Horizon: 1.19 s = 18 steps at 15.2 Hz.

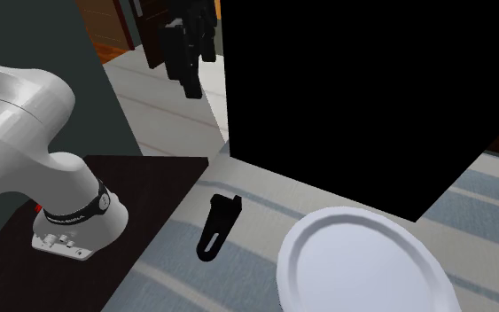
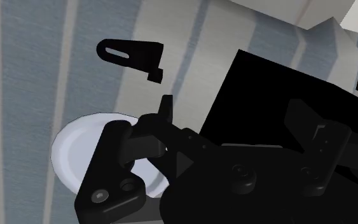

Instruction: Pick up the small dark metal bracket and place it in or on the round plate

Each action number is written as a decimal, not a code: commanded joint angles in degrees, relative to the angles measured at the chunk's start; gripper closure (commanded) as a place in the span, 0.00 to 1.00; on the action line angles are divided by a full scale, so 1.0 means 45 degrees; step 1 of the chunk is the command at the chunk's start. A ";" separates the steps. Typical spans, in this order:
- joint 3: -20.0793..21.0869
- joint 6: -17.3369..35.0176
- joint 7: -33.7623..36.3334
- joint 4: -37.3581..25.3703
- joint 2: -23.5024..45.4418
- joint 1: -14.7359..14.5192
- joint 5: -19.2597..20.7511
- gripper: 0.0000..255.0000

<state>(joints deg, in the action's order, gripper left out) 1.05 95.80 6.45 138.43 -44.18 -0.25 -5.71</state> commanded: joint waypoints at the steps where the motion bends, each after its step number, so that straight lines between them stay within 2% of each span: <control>1: 0.0000 0.0000 0.0000 0.0000 0.0000 0.0000 0.0000 0.00; 10: -0.0494 0.3965 -0.1147 0.2791 0.1150 0.0453 0.0908 0.00; 16: -0.0896 0.6996 -0.1817 0.3909 0.2993 0.0872 0.1561 0.00; 18: -0.0919 0.7334 -0.1842 0.4037 0.3200 0.0887 0.1588 0.00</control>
<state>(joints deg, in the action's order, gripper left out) -3.01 127.58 -1.72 156.33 -30.64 3.67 1.29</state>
